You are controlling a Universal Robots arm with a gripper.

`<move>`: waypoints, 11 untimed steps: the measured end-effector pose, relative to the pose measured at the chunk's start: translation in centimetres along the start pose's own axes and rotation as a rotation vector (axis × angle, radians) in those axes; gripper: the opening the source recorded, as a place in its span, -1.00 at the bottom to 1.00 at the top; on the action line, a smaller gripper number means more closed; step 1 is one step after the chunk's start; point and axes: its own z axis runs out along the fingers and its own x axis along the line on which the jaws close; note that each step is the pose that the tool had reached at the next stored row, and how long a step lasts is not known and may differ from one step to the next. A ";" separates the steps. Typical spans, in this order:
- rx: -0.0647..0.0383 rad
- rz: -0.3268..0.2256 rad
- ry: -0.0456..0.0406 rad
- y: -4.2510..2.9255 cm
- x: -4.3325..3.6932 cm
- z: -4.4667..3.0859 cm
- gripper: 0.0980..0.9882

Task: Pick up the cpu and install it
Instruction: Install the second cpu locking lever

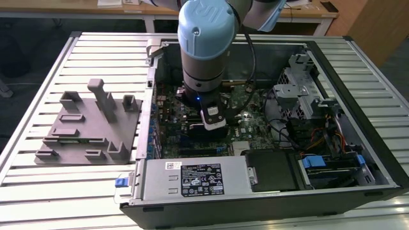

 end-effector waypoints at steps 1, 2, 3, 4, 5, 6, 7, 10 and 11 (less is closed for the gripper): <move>0.000 0.000 0.0001 0.00 0.02 0.06 -0.98; 0.000 0.000 0.0002 0.04 0.05 0.09 -0.98; -0.001 0.000 0.0002 0.08 0.07 0.15 -0.98; -0.001 0.000 0.0002 0.11 0.08 0.20 -0.98; -0.001 0.000 0.0003 0.13 0.10 0.25 -0.98; -0.002 0.000 0.0004 0.14 0.12 0.31 -0.98; -0.002 0.000 0.0006 0.14 0.14 0.38 -0.98; -0.004 0.000 0.0012 0.15 0.22 0.53 -0.98; -0.004 0.000 0.0013 0.16 0.25 0.57 -0.98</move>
